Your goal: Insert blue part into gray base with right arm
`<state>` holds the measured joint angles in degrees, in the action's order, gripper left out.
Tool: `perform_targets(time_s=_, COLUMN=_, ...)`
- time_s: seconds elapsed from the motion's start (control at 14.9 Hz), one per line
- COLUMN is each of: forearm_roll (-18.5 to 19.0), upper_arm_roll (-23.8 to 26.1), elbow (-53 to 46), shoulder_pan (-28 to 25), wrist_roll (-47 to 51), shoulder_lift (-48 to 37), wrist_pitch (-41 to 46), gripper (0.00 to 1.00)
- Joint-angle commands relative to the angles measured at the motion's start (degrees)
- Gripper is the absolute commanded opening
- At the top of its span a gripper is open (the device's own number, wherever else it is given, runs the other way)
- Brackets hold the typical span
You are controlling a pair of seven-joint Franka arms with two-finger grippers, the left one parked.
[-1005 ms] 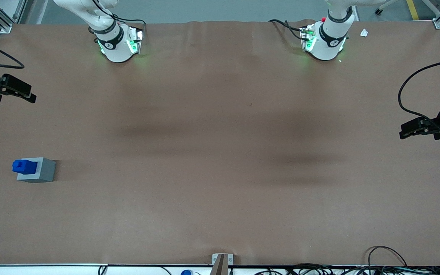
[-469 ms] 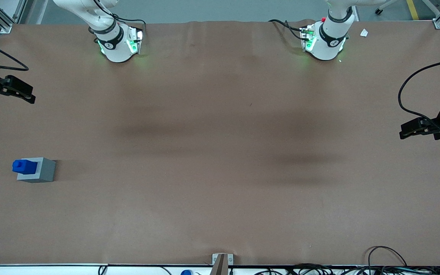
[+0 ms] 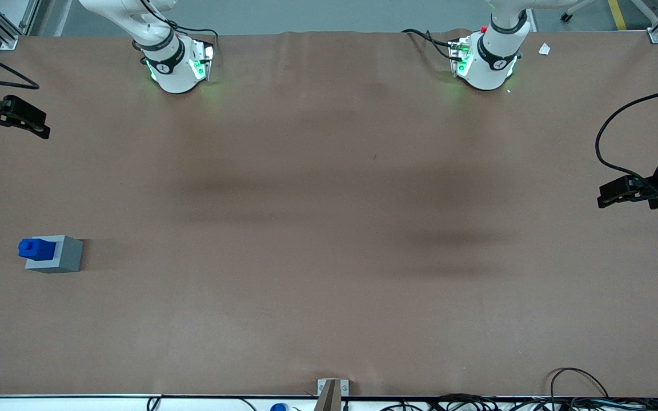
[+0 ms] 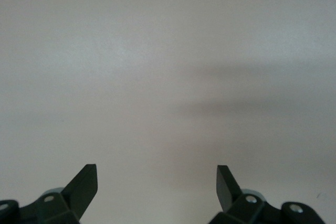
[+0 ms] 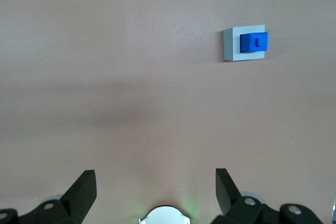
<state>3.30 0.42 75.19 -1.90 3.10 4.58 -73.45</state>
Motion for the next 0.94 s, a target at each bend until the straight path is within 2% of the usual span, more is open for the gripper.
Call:
perform_targets(time_s=0.0, forearm_roll=0.57, upper_arm_roll=0.02, elbow=0.74, shoulder_pan=-0.47, wrist_roll=0.76, shoulder_lift=-1.67, wrist_pitch=0.67, gripper=1.00)
perform_targets(time_s=0.33, forearm_roll=0.22, upper_arm_roll=0.02, elbow=5.66, shoulder_pan=-0.91, wrist_roll=1.64, shoulder_lift=-5.11, wrist_pitch=-1.08, gripper=1.00)
perform_targets(time_s=0.87, forearm_roll=0.22, upper_arm_roll=-0.25, elbow=4.26, shoulder_pan=-0.56, wrist_roll=1.55, shoulder_lift=-4.49, wrist_pitch=-1.08, gripper=1.00)
